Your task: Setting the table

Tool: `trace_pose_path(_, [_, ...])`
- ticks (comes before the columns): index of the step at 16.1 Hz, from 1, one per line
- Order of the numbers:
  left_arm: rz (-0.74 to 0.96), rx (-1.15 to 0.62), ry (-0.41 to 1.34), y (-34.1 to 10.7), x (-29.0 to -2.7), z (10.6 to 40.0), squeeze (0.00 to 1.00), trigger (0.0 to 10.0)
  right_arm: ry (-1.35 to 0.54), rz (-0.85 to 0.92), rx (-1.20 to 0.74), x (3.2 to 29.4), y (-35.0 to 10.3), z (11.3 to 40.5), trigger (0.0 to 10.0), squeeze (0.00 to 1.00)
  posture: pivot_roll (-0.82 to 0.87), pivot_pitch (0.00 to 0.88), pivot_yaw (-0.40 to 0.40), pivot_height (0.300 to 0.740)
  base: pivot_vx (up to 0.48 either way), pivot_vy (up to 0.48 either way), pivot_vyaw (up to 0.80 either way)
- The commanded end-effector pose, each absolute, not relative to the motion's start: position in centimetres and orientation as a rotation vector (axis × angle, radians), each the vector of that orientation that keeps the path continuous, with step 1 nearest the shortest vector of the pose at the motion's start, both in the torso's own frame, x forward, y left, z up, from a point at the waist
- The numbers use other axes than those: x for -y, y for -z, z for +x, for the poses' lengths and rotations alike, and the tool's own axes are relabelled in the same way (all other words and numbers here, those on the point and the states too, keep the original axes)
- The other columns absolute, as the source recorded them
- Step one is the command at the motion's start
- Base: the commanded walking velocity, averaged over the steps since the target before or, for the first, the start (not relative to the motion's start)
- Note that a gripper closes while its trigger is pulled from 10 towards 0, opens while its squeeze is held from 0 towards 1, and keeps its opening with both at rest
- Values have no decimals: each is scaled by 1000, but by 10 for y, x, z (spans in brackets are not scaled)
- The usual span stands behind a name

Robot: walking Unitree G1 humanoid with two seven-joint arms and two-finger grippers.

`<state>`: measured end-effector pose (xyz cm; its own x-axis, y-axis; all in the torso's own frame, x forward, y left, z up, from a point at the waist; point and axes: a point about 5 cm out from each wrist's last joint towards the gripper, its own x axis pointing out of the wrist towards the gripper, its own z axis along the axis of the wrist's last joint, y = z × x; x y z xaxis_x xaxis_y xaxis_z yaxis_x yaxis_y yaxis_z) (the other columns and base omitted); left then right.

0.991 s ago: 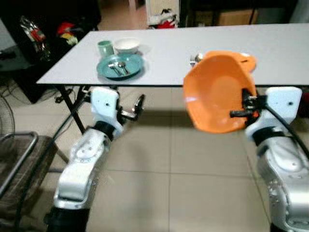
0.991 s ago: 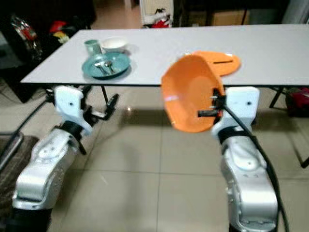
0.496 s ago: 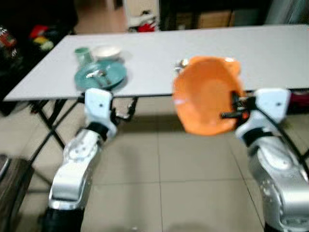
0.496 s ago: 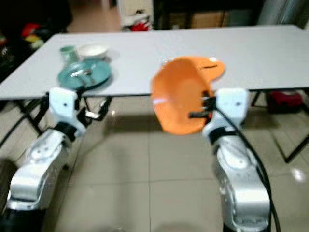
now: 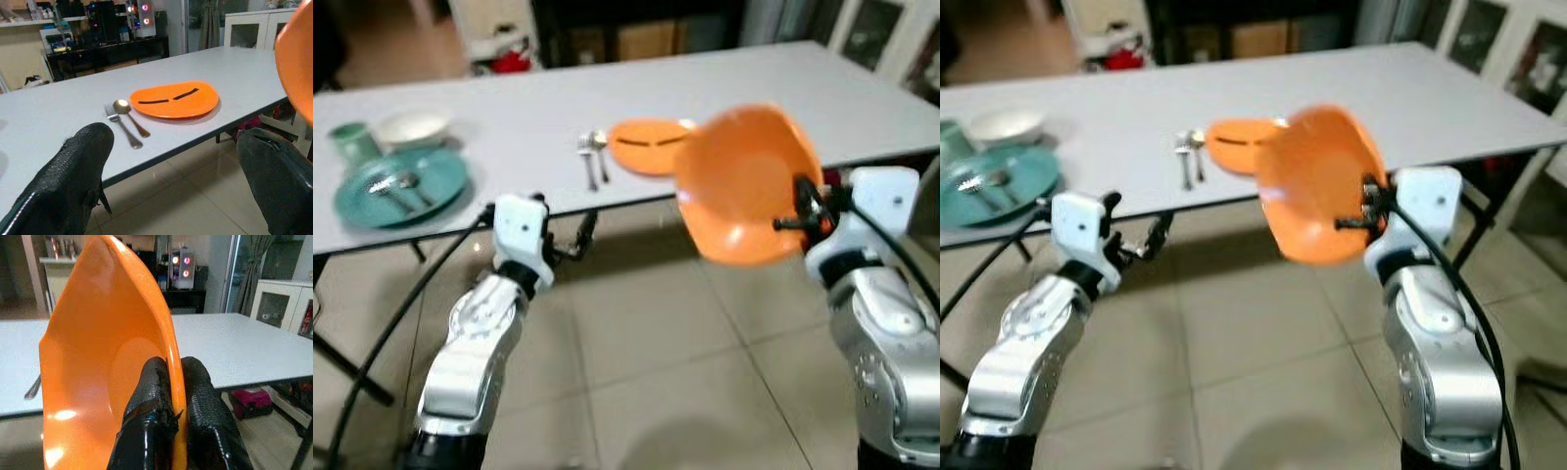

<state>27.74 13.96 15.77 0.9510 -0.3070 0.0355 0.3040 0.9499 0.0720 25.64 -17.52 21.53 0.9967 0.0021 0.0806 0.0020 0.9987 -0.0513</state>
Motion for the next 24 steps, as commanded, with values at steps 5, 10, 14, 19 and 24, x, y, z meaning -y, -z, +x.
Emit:
trace_pose_path(5, [76,50,302,-159,-142,278,0,10000,-8,5,86,179,-219,259,10000,0,-14,0,42,740,296,0,0])
trace_pose_path(10, [62,59,317,-159,-137,279,0,10000,-26,-96,79,180,-214,262,10000,0,-28,0,46,740,324,0,0])
trace_pose_path(14, [63,63,331,-161,-136,280,0,10000,-36,-27,99,176,-215,260,10000,0,-30,0,59,740,328,0,0])
trace_pose_path(19, [70,63,346,-161,-136,280,0,10000,-64,32,75,174,-208,258,10000,0,-30,0,67,740,329,0,0])
trace_pose_path(24, [76,62,357,-161,-134,280,0,10000,-81,60,69,173,-207,257,10000,0,-28,0,69,740,329,0,0])
